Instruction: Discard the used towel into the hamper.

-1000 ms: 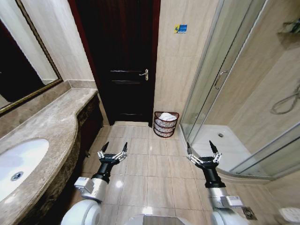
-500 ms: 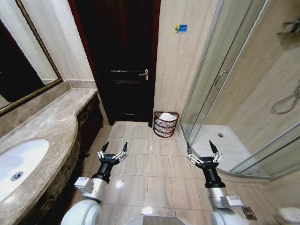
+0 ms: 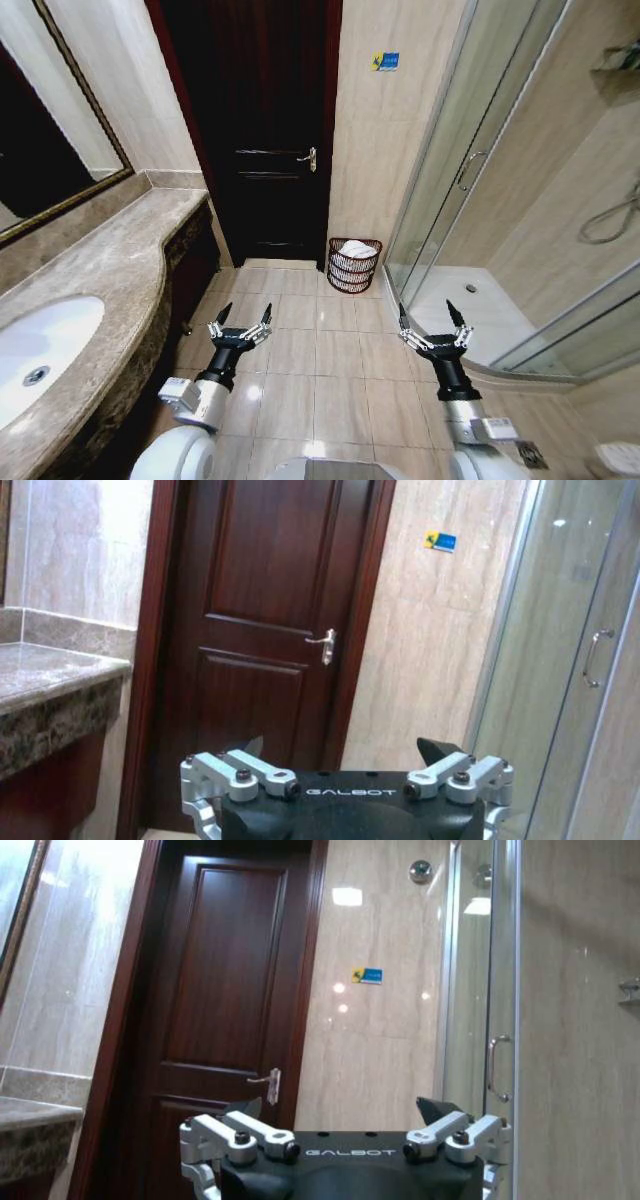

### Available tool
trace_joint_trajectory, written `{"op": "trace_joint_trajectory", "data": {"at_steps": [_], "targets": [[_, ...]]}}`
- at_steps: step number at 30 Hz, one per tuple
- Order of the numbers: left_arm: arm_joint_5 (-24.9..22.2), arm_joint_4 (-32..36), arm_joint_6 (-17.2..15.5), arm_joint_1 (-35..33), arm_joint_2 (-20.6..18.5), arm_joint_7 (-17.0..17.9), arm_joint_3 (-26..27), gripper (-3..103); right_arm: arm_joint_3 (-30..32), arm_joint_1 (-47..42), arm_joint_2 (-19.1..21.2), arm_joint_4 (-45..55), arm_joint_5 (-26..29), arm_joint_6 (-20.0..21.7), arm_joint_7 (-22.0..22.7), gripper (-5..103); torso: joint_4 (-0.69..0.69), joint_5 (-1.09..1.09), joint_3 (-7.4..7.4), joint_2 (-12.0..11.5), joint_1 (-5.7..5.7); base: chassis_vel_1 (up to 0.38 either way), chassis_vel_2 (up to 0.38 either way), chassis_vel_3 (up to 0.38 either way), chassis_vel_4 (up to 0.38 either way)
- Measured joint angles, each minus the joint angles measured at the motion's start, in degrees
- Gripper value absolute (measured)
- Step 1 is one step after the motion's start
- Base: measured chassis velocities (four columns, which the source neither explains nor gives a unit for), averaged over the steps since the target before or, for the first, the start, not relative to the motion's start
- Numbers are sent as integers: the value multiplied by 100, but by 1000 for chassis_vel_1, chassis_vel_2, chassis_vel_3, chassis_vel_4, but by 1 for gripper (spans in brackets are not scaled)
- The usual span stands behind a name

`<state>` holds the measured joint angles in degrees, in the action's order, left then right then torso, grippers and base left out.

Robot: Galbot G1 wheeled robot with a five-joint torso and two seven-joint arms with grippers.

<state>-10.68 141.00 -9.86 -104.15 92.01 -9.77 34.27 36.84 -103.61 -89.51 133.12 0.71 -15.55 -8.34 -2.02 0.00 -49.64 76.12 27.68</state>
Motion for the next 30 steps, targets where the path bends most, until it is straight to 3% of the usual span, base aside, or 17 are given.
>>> {"op": "trace_joint_trajectory", "data": {"at_steps": [30], "targets": [[0, 0, 0, 0, 1, 0, 0, 100, 0, 0, 0, 0, 0, 0, 0, 100, 0, 0, 0, 0, 0, 0, 0, 0, 0]]}}
